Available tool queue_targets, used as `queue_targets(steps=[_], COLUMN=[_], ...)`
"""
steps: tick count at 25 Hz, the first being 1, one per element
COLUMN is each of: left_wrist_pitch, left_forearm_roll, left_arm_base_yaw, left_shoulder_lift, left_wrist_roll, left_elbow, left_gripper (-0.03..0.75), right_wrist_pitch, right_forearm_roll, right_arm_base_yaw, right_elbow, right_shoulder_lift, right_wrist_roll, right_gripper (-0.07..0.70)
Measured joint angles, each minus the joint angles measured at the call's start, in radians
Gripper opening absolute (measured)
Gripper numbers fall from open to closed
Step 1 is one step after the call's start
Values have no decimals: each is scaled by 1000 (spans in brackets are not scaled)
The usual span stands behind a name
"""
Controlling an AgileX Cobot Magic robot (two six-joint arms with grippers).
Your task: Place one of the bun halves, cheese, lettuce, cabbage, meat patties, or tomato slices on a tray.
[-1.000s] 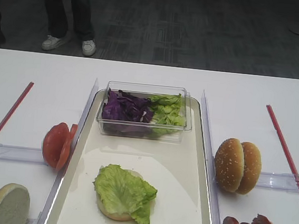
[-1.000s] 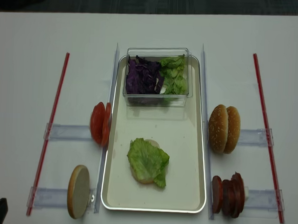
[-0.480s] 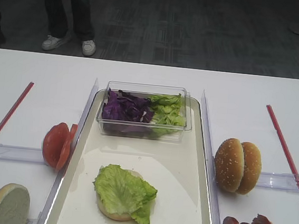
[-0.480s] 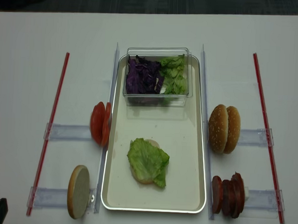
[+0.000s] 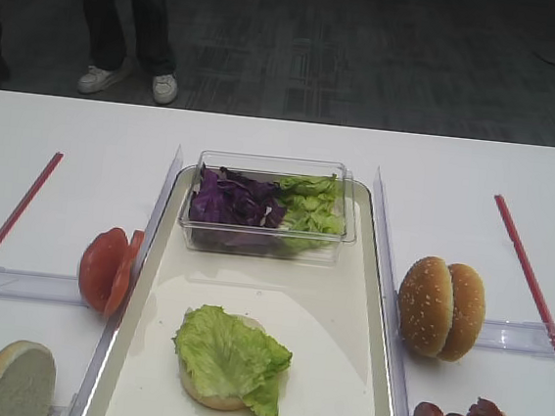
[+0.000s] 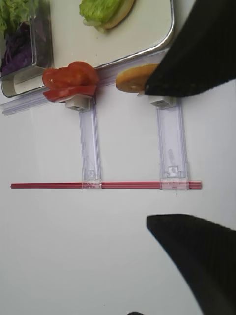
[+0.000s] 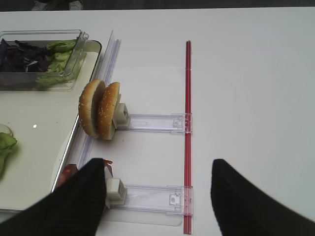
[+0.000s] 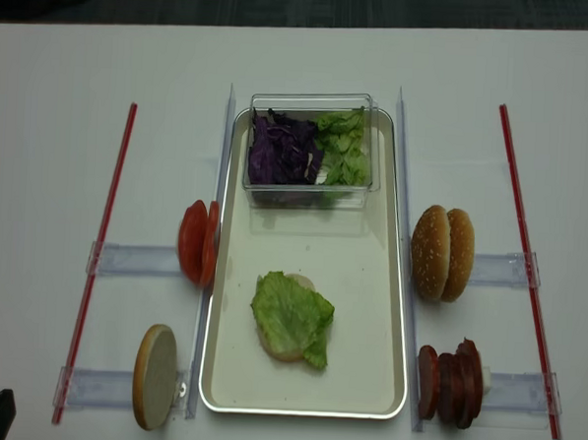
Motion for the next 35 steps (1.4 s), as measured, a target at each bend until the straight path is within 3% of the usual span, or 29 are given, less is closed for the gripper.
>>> queue_targets(steps=[35], left_wrist_pitch=[0], left_forearm_roll=[0], left_arm_base_yaw=[0], left_shoulder_lift=[0], left_wrist_roll=[0], left_elbow=[0], left_gripper=[475], right_wrist_pitch=[0], right_forearm_roll=[0], right_arm_base_yaw=[0], right_elbow=[0], right_shoulder_lift=[0], right_wrist_roll=[0], right_gripper=[486])
